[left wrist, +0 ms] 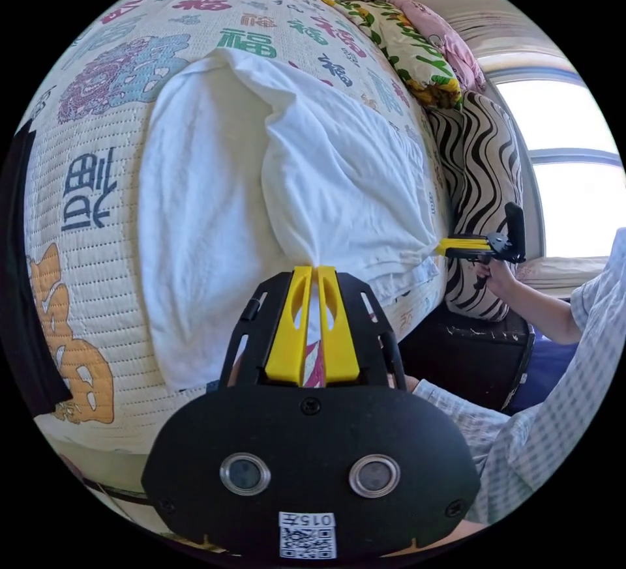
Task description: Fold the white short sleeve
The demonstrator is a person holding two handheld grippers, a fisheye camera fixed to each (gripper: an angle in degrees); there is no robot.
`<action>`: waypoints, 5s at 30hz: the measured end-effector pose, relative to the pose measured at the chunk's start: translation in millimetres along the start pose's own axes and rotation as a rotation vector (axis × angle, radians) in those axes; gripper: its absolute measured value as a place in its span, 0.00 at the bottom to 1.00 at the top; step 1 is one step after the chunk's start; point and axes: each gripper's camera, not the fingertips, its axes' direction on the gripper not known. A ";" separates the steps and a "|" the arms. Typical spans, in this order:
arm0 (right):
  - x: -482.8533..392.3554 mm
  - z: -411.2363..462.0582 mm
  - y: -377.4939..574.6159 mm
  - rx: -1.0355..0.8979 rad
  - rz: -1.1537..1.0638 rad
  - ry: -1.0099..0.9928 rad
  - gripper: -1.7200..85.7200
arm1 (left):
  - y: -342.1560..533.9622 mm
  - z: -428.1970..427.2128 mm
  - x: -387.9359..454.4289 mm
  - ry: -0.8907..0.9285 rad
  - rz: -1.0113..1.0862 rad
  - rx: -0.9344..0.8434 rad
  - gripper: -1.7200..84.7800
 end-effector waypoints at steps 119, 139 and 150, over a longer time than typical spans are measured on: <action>-82.9 129.6 -90.3 -0.208 0.515 -0.169 0.05 | 231.7 -93.7 -94.0 -0.007 -0.315 0.036 0.07; -449.9 172.2 -596.9 -0.380 -0.574 0.216 0.12 | 297.6 -117.8 -131.6 -0.163 -0.469 0.198 0.12; -556.3 231.8 -648.3 -0.653 -0.835 0.432 0.07 | 314.8 -113.2 -145.6 -0.054 -0.476 0.203 0.11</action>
